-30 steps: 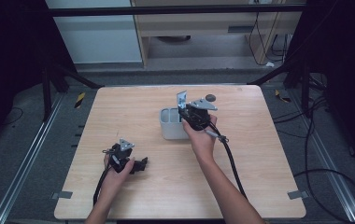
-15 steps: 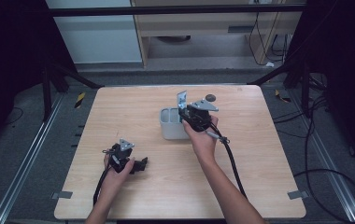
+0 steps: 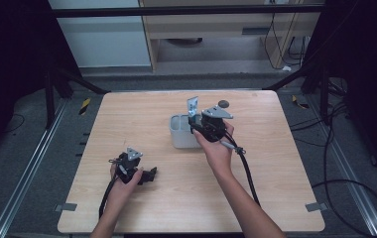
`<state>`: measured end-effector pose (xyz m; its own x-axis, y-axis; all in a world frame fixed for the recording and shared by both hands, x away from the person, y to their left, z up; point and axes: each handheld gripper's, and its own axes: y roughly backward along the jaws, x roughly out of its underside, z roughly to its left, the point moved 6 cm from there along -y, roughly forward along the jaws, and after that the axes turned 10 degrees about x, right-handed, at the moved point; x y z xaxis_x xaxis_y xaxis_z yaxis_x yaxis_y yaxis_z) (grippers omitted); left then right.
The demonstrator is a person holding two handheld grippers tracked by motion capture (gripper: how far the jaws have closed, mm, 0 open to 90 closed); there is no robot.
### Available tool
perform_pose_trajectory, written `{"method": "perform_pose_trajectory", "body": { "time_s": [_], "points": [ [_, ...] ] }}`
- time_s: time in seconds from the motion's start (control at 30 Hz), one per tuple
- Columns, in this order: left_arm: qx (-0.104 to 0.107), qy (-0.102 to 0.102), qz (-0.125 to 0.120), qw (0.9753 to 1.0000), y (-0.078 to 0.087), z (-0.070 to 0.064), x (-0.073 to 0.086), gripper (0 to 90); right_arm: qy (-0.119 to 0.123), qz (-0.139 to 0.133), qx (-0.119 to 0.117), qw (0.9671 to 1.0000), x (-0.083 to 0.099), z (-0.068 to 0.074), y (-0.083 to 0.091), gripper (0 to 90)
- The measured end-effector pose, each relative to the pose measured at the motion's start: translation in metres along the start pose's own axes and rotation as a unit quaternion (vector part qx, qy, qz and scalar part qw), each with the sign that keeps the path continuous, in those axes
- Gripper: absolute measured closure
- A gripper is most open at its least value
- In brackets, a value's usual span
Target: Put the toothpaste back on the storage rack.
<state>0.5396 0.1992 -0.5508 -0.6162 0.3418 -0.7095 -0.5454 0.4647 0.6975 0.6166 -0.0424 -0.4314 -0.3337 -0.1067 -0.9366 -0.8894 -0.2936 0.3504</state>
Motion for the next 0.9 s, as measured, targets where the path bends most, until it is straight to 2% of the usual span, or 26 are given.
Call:
{"method": "perform_pose_trajectory", "body": {
  "time_s": [0.2,0.33,0.9],
  "points": [
    [0.0,0.0,0.0,1.0,0.0,0.0,0.0,0.0,0.01,0.006,-0.002,0.9999,-0.001,-0.001,0.004,30.9],
    [0.0,0.0,0.0,1.0,0.0,0.0,0.0,0.0,0.026,0.005,0.011,0.9996,-0.002,-0.003,0.007,23.8],
    [0.0,0.0,0.0,1.0,0.0,0.0,0.0,0.0,0.039,0.012,0.007,0.9992,-0.004,-0.008,0.018,15.2]
  ]
}}
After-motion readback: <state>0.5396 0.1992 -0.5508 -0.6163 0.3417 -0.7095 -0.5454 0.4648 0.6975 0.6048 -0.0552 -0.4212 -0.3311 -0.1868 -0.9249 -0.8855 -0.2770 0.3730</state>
